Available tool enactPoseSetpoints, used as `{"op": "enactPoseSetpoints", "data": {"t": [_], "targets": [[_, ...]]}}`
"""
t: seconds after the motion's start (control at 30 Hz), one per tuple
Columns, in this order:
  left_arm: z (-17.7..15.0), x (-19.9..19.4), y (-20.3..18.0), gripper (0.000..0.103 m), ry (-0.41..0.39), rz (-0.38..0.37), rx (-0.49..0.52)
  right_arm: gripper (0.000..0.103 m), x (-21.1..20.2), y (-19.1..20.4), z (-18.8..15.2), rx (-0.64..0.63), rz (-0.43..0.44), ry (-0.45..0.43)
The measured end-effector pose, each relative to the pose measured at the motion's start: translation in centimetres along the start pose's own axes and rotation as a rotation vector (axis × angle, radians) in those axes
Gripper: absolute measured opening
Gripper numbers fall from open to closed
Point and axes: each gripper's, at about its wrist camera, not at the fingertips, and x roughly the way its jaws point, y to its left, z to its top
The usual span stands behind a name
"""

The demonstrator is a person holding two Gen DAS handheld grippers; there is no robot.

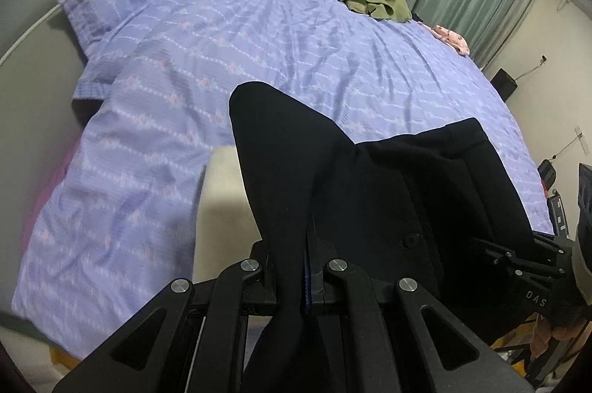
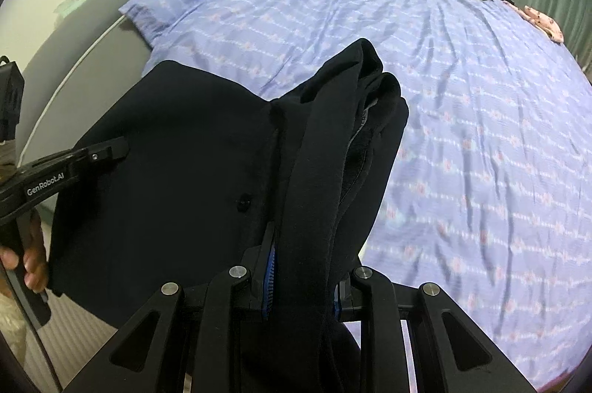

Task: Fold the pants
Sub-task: 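Carry the folded trousers with both tools toward the beige cloth by the pillow, then lower the trousers onto the beige cloth and open both tools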

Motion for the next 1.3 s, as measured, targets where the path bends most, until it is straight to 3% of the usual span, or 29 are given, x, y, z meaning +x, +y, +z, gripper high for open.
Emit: {"op": "enactPoseSetpoints", "data": {"t": [0.27,0.4,0.5,0.63,0.73,0.8,0.93,1.0,1.1,1.17,1.3], "targets": [[4.0,8.1,3.2,0.009,0.091,0.031,0.03,0.023,6.7,-1.2,3.2,-0.003,-0.027,0.035],[3.3,11.9,3.9,0.01,0.176,0.082,0.07,0.024,10.0,-1.9,3.0,0.031,-0.042,0.111],[2.3,13.1,4.8,0.01,0.208,0.084,0.043,0.026,10.9,-2.6,1.8,0.083,-0.034,0.147],[0.8,13.3,5.5,0.017,0.224,0.101,0.046,0.038,10.8,-3.9,0.4,0.141,-0.043,0.176],[0.3,12.7,5.3,0.027,0.224,0.137,0.067,0.043,10.3,-5.3,-0.4,0.196,-0.067,0.184],[0.1,11.9,4.8,0.028,0.212,0.206,0.096,0.044,9.5,-5.6,-0.6,0.197,-0.116,0.172],[-0.4,9.5,4.6,0.041,0.185,0.26,0.107,0.047,7.4,-5.4,-0.8,0.117,-0.333,0.142],[-0.8,7.3,3.7,0.045,0.145,0.252,0.117,0.048,5.8,-5.2,-0.9,0.097,-0.351,0.115],[-1.1,4.1,1.8,0.061,0.089,0.239,0.124,0.064,2.5,-4.6,-1.4,0.058,-0.343,0.052],[-1.5,1.5,0.3,0.066,0.04,0.235,0.117,0.072,-0.3,-4.4,-2.2,0.045,-0.339,-0.001],[-2.6,-3.5,-3.1,0.078,-0.043,0.246,0.109,0.075,-5.3,-5.1,-3.5,0.049,-0.321,-0.076]]}}
